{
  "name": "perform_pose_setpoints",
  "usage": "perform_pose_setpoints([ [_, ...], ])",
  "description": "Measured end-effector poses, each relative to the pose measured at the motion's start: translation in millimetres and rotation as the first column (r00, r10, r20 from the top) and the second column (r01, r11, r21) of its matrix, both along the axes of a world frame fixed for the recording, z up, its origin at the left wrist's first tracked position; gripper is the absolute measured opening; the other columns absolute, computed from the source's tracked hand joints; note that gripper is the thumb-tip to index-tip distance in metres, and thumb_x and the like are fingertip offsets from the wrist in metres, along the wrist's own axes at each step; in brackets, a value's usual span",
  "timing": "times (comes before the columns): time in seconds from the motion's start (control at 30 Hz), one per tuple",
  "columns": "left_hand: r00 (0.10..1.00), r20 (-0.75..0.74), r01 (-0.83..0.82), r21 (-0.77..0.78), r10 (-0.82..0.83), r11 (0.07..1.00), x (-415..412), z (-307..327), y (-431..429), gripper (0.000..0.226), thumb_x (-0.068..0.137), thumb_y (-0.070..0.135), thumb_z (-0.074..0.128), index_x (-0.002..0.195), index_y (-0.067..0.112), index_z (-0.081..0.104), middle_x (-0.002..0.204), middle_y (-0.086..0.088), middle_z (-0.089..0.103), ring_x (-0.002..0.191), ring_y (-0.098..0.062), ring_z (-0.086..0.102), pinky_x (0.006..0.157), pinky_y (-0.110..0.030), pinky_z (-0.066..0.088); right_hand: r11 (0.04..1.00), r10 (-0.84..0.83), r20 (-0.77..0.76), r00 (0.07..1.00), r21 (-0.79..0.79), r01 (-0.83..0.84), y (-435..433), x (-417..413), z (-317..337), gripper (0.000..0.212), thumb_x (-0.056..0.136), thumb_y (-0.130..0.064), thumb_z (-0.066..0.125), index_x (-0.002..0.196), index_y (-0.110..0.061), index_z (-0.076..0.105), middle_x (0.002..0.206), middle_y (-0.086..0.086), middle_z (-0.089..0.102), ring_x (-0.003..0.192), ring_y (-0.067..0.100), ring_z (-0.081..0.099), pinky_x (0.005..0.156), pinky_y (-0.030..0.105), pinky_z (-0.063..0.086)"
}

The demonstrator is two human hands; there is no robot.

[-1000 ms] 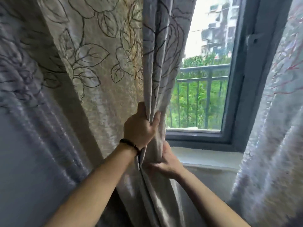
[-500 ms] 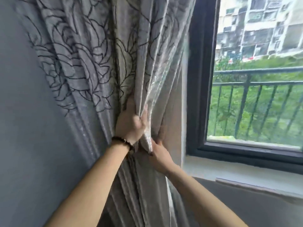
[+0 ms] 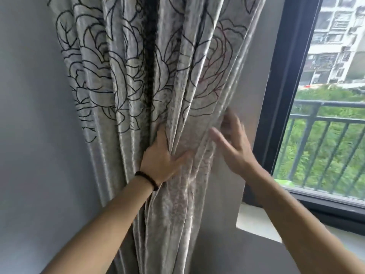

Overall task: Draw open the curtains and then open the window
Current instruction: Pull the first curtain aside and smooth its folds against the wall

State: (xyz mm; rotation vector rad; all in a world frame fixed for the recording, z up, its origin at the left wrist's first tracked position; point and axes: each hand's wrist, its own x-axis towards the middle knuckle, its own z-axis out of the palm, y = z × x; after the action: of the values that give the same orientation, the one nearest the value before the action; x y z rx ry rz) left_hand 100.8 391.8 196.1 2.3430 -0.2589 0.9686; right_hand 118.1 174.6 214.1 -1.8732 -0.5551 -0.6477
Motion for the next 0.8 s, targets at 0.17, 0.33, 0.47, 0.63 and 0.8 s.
perform_pose_setpoints([
  [0.17,0.970,0.221,-0.133,0.158,0.096,0.979,4.4,-13.6,-15.7,0.117,0.068,0.060,0.078,0.148,0.009,0.010,0.143,-0.034,0.039,0.116,-0.046,0.056,0.079,-0.047,0.058,0.993,-0.043,0.244,0.969,0.120,0.014,23.1,5.9,75.4,0.109,0.083,-0.068,0.060,0.161,-0.015,0.005,0.157,0.005,0.028,0.144,0.008,0.024,0.119,0.031,0.021],
  [0.33,0.888,0.415,-0.321,0.253,0.197,0.913,9.9,-16.7,11.1,0.088,0.082,0.032,0.078,0.146,0.020,0.019,0.121,-0.039,0.049,0.087,-0.049,0.064,0.054,-0.044,0.057,0.985,-0.001,0.419,0.908,0.159,-0.073,71.0,42.1,84.9,0.112,0.092,-0.037,0.072,0.155,0.003,-0.013,0.167,0.025,-0.009,0.151,0.009,-0.006,0.128,0.032,0.005],
  [0.47,0.886,0.323,-0.428,0.295,0.332,0.854,13.4,-6.8,40.7,0.068,0.092,0.027,0.066,0.150,0.022,0.030,0.124,-0.026,0.047,0.086,-0.041,0.064,0.056,-0.044,0.060,0.999,0.035,0.431,0.902,-0.003,-0.037,110.9,73.9,100.9,0.088,0.099,-0.034,0.057,0.160,-0.026,-0.006,0.169,0.016,0.009,0.148,0.045,0.031,0.100,0.052,0.050],
  [0.63,0.875,0.192,-0.483,0.285,0.445,0.828,23.3,9.0,82.4,0.068,0.094,0.021,0.060,0.153,0.019,0.026,0.120,-0.023,0.051,0.076,-0.039,0.062,0.053,-0.040,0.056,0.976,0.044,0.370,0.928,-0.213,0.039,177.1,91.8,134.2,0.078,0.098,-0.019,0.051,0.162,-0.029,0.007,0.168,0.018,0.011,0.093,0.047,0.066,0.063,0.032,0.039],
  [0.8,0.784,0.193,-0.613,0.389,0.590,0.687,26.9,10.2,157.2,0.076,0.081,0.012,0.071,0.148,0.005,0.036,0.113,-0.020,0.056,0.083,-0.031,0.062,0.062,-0.034,0.058,0.938,0.112,0.365,0.924,-0.347,0.023,272.5,109.9,144.4,0.068,0.098,-0.021,0.048,0.160,-0.023,0.021,0.166,0.016,0.020,0.099,0.044,0.066,0.067,0.035,0.043],
])
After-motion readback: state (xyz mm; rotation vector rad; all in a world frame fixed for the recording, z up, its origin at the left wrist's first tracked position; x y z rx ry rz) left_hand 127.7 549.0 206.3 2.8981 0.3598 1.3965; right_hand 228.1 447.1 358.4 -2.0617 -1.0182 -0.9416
